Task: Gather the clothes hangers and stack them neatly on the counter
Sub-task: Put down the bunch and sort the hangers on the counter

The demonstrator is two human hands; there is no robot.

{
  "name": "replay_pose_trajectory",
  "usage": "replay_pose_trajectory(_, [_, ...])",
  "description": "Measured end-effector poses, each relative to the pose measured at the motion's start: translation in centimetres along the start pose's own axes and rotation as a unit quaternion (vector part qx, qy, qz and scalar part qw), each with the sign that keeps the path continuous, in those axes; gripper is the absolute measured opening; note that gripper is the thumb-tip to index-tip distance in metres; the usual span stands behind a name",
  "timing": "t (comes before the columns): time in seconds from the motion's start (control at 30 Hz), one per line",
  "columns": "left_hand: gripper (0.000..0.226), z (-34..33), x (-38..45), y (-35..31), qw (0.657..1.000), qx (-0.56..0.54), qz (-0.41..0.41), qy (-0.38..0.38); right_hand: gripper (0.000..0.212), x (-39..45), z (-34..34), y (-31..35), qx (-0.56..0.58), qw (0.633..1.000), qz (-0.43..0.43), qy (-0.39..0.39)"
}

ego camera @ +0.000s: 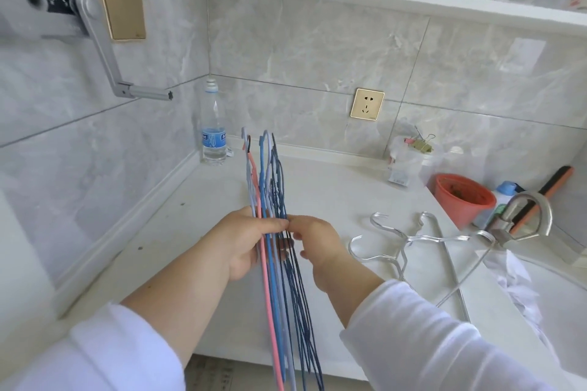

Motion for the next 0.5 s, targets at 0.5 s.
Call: replay_pose_trajectory(0.5, [0.028, 0.9, 0.3, 0.1, 1.0, -0.027, -0.001, 0.001, 0.105, 5.0, -1.6, 4.8, -0.165, 0.956, 0.15, 0.189])
Point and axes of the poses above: each hand's wrist, its own x-axis towards the middle knuckle, its own z-axis out of the back of the hand, y = z × x, the point moved 5 cm from there along x, towards the middle knuckle, and after that the axes turned 12 degrees about z, right-handed, at the moved point
